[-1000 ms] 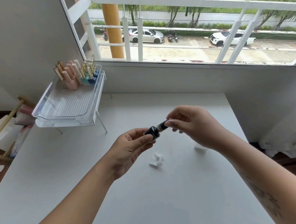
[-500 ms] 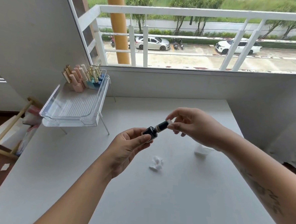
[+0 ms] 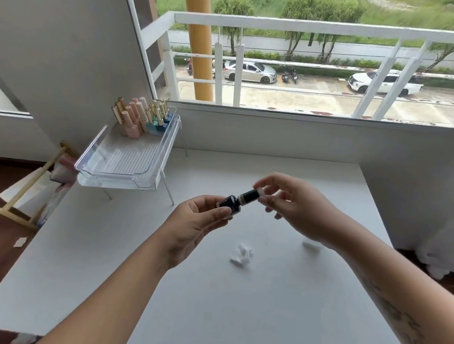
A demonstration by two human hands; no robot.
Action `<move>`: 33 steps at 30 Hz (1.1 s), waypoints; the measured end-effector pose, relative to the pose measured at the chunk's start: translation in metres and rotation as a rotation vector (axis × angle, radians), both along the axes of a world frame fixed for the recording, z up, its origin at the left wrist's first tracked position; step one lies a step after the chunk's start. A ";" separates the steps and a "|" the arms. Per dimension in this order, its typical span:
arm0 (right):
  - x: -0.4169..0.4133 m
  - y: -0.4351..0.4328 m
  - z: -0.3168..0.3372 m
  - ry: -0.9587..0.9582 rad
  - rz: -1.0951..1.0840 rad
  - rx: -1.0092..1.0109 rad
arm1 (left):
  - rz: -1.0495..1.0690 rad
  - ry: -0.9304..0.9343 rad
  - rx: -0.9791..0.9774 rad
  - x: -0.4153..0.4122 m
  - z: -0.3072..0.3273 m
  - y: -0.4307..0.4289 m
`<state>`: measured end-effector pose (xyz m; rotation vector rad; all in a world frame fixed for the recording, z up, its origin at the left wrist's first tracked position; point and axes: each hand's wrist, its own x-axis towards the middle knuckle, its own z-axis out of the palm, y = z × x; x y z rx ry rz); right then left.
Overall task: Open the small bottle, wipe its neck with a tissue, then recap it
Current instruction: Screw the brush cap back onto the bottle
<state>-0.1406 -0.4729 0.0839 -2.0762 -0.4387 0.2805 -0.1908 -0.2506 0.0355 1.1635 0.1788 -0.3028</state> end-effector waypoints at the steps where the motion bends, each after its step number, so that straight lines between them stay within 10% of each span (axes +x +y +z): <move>1: 0.000 0.002 -0.002 -0.005 -0.007 -0.021 | 0.003 0.001 0.002 0.000 -0.001 0.000; 33: 0.012 0.004 -0.005 0.115 0.040 -0.053 | 0.050 0.040 -0.047 -0.001 0.005 -0.004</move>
